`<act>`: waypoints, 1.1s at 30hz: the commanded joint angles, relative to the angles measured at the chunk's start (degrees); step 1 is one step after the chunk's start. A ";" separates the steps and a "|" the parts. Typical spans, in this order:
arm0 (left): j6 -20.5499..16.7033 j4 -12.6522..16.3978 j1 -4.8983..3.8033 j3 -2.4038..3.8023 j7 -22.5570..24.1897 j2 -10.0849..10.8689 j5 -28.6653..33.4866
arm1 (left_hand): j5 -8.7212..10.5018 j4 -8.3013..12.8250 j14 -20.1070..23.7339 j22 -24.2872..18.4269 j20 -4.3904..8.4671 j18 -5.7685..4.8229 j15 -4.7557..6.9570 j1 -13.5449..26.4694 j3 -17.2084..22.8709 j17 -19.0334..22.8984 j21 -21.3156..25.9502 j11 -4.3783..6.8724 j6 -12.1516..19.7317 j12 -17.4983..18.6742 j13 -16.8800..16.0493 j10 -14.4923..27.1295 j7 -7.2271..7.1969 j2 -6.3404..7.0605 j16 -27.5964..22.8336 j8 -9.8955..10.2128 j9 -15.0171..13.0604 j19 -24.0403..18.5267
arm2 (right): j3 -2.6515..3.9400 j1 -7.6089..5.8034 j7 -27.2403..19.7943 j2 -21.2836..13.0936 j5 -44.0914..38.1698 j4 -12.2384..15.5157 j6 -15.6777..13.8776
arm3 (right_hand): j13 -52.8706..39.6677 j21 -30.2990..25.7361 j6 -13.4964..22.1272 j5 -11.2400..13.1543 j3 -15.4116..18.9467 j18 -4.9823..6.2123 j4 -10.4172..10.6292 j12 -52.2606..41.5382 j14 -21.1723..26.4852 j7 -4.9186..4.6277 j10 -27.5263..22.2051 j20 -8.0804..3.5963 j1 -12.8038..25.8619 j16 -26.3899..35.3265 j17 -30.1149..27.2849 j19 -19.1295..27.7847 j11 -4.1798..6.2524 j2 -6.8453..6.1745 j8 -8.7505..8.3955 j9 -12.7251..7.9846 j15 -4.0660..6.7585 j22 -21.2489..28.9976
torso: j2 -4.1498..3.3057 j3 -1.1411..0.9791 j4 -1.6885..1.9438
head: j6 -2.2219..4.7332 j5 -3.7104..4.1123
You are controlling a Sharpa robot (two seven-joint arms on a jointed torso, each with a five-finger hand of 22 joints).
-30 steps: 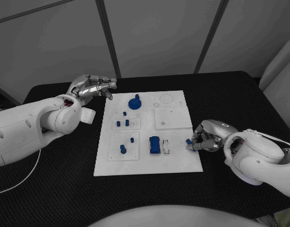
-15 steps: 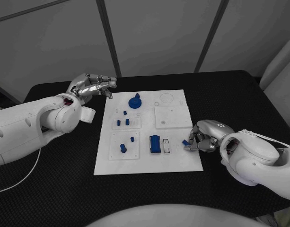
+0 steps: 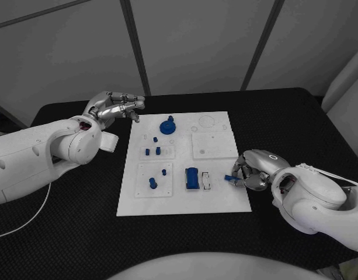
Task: Assemble the parts on the task board
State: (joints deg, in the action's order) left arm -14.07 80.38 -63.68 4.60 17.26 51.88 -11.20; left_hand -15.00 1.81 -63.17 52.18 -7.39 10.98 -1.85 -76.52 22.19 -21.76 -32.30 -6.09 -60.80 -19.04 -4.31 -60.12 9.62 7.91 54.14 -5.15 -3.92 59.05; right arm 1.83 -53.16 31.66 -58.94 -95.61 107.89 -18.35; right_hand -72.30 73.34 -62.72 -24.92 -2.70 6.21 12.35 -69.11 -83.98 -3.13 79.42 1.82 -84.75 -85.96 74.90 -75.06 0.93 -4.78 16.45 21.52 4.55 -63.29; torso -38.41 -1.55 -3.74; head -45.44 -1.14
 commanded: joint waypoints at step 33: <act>0.62 0.31 -0.06 0.04 0.09 -0.04 0.11 | 0.05 0.07 0.35 -0.07 -0.20 -0.57 0.06 -0.05 -0.18 0.07 0.29 0.04 0.23 -0.22 0.08 0.35 -0.05 -0.40 0.11 -0.22 0.07 -0.09 | -0.16 0.13 -3.81 6.29 18.69 -1.51 -7.44 | -1.98 1.50 -1.19 -3.17 -10.83 -0.99 2.99 -1.86 -4.93 0.85 2.07 -0.39 6.84 -0.97 10.27 -1.28 0.90 -4.10 1.47 1.93 0.60 -2.14 | -0.10 0.02 0.02 | -0.38 -0.48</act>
State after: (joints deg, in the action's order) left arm -14.04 80.54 -63.66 4.60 17.15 51.89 -11.20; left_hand -15.00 1.81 -63.17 52.20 -7.39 10.98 -1.85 -76.52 22.19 -21.77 -32.30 -6.09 -60.80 -19.04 -4.32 -60.13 9.62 7.91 54.14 -5.15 -3.92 59.05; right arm 1.67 -52.97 28.68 -52.78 -78.39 106.48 -26.28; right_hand -74.18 74.47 -63.23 -28.20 -13.35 6.22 15.16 -70.77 -84.05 -2.62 80.90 1.41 -78.32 -86.80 74.94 -75.88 1.55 -8.99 17.57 21.61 4.62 -65.36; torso -38.52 -1.56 -3.74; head -45.75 -1.58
